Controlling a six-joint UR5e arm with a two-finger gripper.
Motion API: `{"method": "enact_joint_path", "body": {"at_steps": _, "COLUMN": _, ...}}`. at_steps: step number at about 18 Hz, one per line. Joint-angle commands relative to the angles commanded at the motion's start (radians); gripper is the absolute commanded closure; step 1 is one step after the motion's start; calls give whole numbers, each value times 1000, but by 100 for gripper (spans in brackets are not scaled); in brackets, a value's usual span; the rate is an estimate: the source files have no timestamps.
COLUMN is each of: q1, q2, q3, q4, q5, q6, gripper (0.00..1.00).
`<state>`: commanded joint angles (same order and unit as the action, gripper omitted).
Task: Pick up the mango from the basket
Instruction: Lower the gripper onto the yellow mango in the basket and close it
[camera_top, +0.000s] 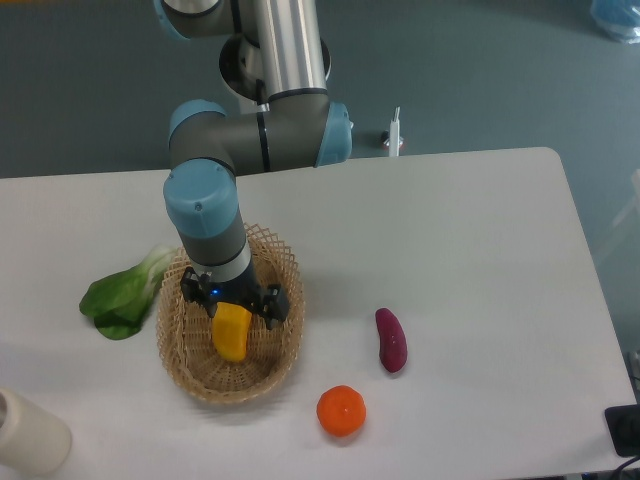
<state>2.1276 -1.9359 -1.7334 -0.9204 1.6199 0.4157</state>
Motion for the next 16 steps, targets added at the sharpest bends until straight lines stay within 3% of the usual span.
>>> {"method": "enact_joint_path", "body": {"at_steps": 8, "q1": 8, "q2": 14, "q3": -12, "q4": 0, "q5": 9, "q6": -18, "gripper": 0}}
{"method": "enact_joint_path", "body": {"at_steps": 13, "q1": 9, "q2": 17, "q3": -9, "q4": 49, "q5": 0, "q6": -116, "gripper": 0}}
{"method": "enact_joint_path", "body": {"at_steps": 16, "q1": 5, "q2": 8, "q3": -53, "q4": 55, "q5": 6, "q6": -120, "gripper": 0}}
